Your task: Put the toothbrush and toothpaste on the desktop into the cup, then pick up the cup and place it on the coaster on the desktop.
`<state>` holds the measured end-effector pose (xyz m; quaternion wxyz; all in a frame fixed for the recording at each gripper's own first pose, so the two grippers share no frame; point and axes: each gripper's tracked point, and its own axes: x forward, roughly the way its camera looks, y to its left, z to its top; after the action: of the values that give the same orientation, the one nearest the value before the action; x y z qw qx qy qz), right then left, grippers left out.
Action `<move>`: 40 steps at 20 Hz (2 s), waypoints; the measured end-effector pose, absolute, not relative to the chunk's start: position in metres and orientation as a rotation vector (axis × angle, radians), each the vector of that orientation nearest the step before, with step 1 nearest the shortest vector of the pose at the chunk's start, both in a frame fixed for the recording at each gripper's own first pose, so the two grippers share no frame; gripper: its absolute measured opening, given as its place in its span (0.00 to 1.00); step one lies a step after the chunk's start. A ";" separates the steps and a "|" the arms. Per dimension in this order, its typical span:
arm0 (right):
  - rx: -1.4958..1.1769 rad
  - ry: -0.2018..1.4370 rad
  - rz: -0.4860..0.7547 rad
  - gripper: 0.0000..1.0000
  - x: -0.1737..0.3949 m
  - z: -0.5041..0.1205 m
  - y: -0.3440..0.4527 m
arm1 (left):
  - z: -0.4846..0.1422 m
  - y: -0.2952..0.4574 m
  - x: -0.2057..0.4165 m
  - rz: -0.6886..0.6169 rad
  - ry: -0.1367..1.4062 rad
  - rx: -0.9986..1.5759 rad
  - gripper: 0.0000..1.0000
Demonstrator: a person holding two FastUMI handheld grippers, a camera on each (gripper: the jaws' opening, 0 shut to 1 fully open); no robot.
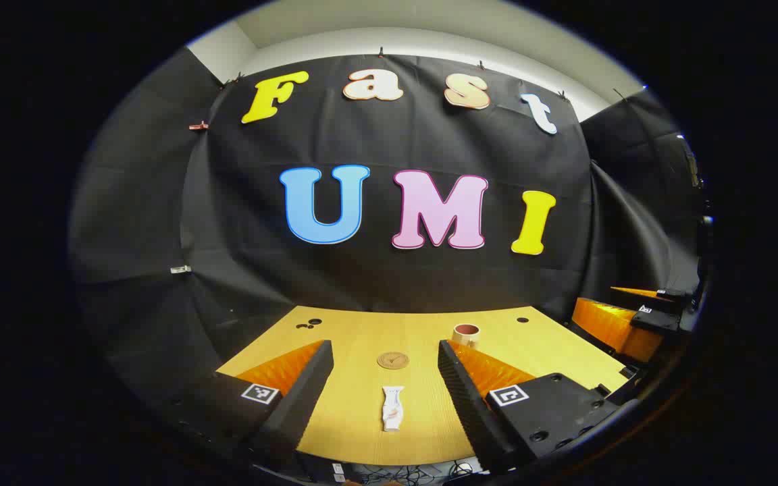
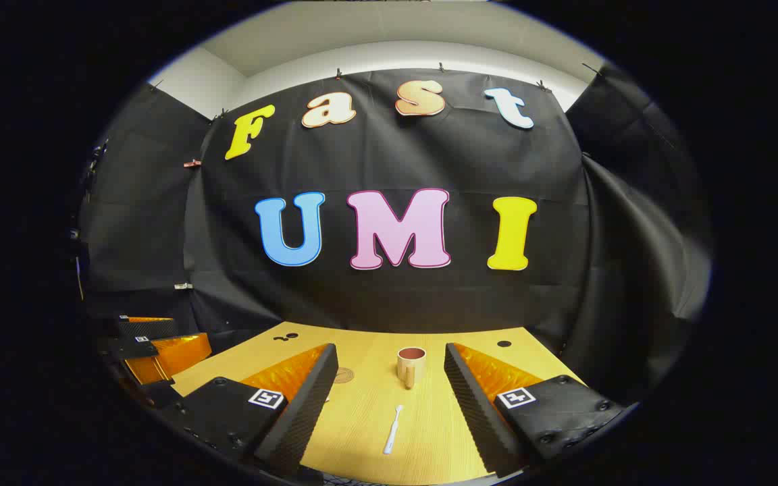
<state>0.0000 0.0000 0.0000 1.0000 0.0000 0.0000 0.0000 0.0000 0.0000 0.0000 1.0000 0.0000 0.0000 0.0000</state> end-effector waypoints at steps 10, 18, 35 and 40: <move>0.050 0.035 0.025 0.98 0.006 -0.012 0.003 | -0.012 -0.008 0.013 -0.031 0.047 0.002 0.97; 0.044 0.055 0.030 0.97 0.022 -0.015 -0.005 | -0.019 -0.002 0.029 -0.024 0.081 -0.026 0.98; 0.036 0.198 0.152 0.98 0.130 -0.055 -0.024 | -0.124 -0.004 0.143 -0.019 0.409 -0.053 0.98; 0.078 0.279 0.174 1.00 0.158 -0.080 -0.034 | -0.176 0.008 0.176 0.018 0.566 -0.035 0.98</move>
<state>0.1577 -0.0340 -0.0801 0.9857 0.0390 0.1390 0.0864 0.1762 0.0084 -0.1764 0.9600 -0.0171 0.2793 0.0089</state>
